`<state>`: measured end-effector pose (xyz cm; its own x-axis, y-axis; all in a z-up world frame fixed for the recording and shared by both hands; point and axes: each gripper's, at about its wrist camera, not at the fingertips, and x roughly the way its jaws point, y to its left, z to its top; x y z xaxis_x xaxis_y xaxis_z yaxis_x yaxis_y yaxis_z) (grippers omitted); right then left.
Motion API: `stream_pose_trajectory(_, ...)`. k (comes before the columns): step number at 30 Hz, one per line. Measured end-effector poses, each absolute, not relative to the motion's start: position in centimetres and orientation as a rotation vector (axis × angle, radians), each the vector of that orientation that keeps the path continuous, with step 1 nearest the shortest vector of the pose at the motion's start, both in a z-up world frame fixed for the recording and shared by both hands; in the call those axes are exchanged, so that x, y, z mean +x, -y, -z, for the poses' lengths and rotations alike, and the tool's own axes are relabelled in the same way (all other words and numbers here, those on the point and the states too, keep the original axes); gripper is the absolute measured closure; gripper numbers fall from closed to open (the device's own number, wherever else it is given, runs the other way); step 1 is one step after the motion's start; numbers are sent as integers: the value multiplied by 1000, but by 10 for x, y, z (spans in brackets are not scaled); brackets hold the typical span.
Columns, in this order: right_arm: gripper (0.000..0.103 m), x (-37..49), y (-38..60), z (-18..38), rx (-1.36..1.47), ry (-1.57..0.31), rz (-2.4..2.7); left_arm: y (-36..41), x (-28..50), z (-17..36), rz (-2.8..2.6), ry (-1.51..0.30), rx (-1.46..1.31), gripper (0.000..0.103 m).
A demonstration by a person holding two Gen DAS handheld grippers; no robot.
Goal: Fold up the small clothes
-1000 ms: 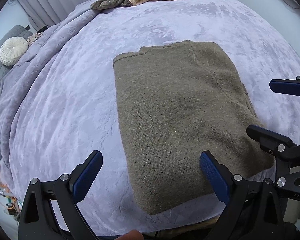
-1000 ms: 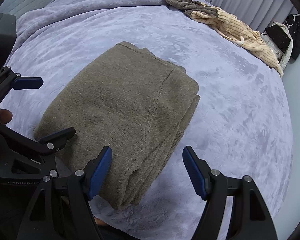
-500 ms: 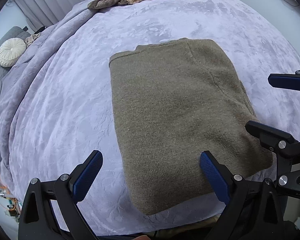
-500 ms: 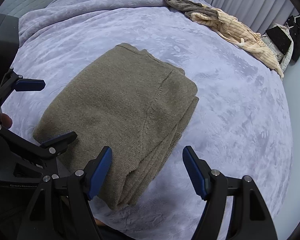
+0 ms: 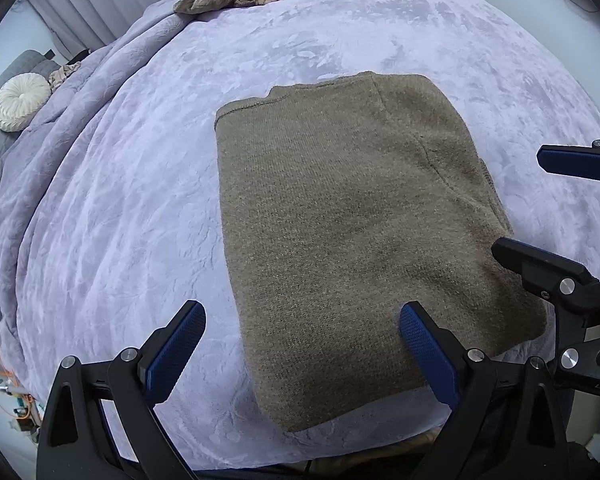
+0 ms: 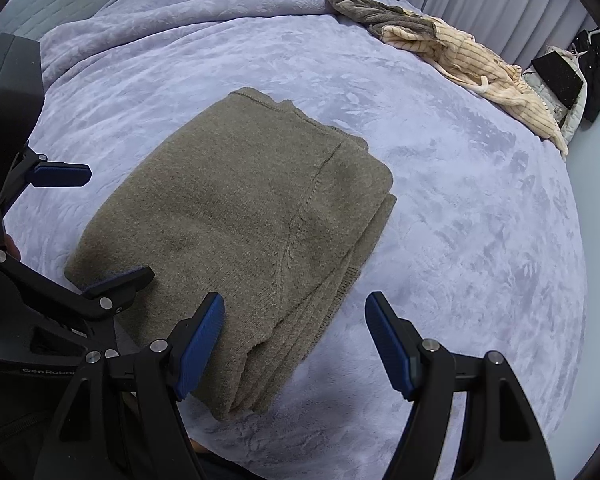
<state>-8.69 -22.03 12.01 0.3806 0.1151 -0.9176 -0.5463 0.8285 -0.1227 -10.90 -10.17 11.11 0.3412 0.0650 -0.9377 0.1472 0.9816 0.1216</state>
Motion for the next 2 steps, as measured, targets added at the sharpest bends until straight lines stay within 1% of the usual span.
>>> stream_pose_trajectory(2, 27, -87, 221, -119, -440, -1108, -442, 102, -109, -111, 54, -1222, 200, 5)
